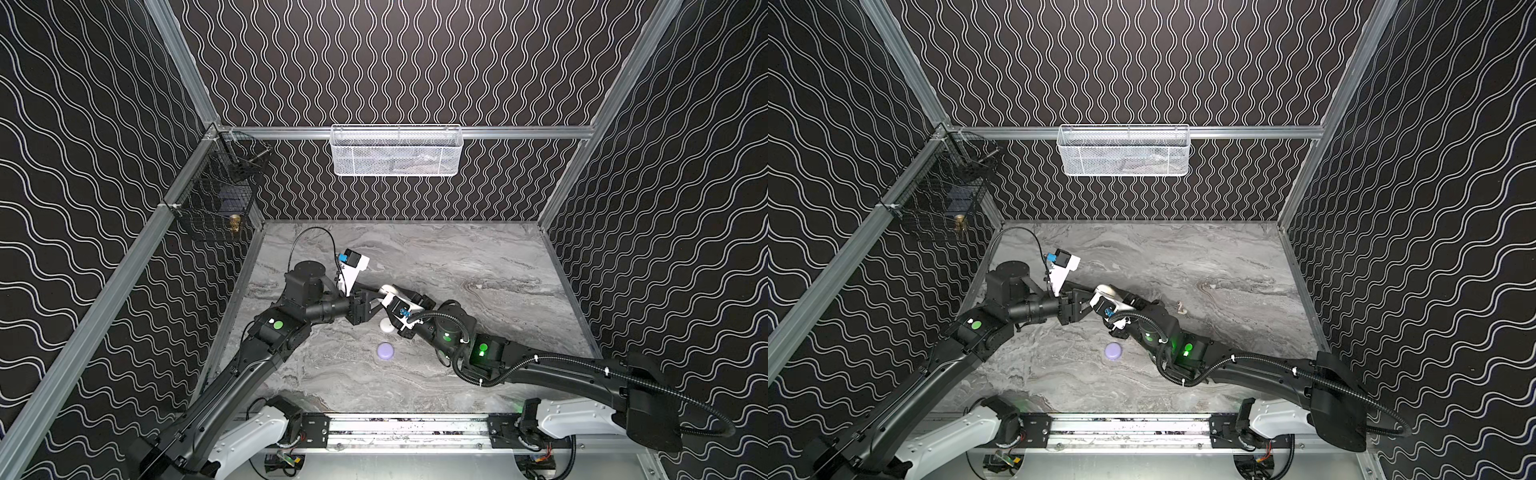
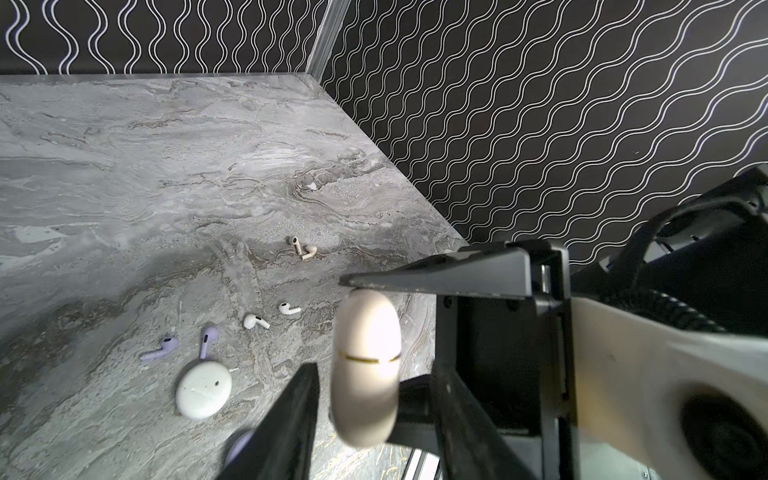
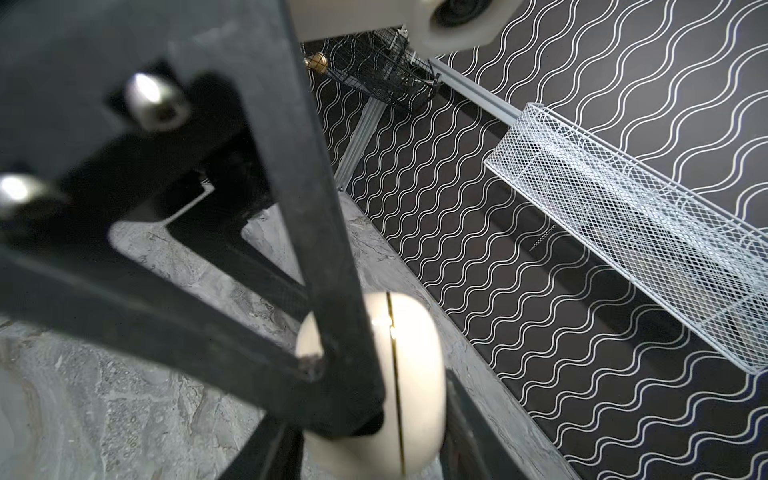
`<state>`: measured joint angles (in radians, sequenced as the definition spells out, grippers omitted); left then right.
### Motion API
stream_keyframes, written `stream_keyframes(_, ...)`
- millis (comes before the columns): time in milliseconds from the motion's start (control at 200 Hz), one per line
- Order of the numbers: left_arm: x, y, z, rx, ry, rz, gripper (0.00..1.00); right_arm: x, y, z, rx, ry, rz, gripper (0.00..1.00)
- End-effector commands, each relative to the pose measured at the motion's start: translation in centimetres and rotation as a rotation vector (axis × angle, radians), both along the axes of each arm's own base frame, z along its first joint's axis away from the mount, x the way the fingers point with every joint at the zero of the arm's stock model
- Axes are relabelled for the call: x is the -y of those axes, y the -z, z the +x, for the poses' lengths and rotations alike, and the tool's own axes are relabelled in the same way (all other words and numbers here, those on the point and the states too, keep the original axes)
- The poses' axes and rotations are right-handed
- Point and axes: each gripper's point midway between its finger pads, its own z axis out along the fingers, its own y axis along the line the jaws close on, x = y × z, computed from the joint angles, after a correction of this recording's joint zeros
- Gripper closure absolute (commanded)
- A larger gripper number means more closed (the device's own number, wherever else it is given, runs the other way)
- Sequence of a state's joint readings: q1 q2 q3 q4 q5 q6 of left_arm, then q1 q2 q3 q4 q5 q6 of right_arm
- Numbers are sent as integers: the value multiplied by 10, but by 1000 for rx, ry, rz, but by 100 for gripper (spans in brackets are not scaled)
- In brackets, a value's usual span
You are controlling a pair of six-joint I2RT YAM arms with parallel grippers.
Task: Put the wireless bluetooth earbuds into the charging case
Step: 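Close the left gripper on the cream case held by the right gripper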
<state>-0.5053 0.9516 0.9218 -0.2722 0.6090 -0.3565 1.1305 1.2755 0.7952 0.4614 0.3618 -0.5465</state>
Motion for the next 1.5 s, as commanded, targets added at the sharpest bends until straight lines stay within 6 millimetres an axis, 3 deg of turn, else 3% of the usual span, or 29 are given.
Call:
stream_keyframes(0,0,-1,-1,28,6,10,54,0,-22,4,48,23,55,87)
stream_keyframes(405,7,5,-1,12,33,33,56,-4,-30,0,49,-1,67,87)
stream_keyframes(701,9,5,-1,15,35,40,68,-5,-34,1,67,19,66,87)
stream_keyframes(896,9,3,-3,18,39,35,64,-4,-35,5,73,44,72,88)
stream_keyframes(1216,7,-4,-6,28,32,25,66,1,-41,8,79,74,97,87)
stream_keyframes(1491,9,0,-7,20,46,20,75,2,-43,2,67,44,107,87)
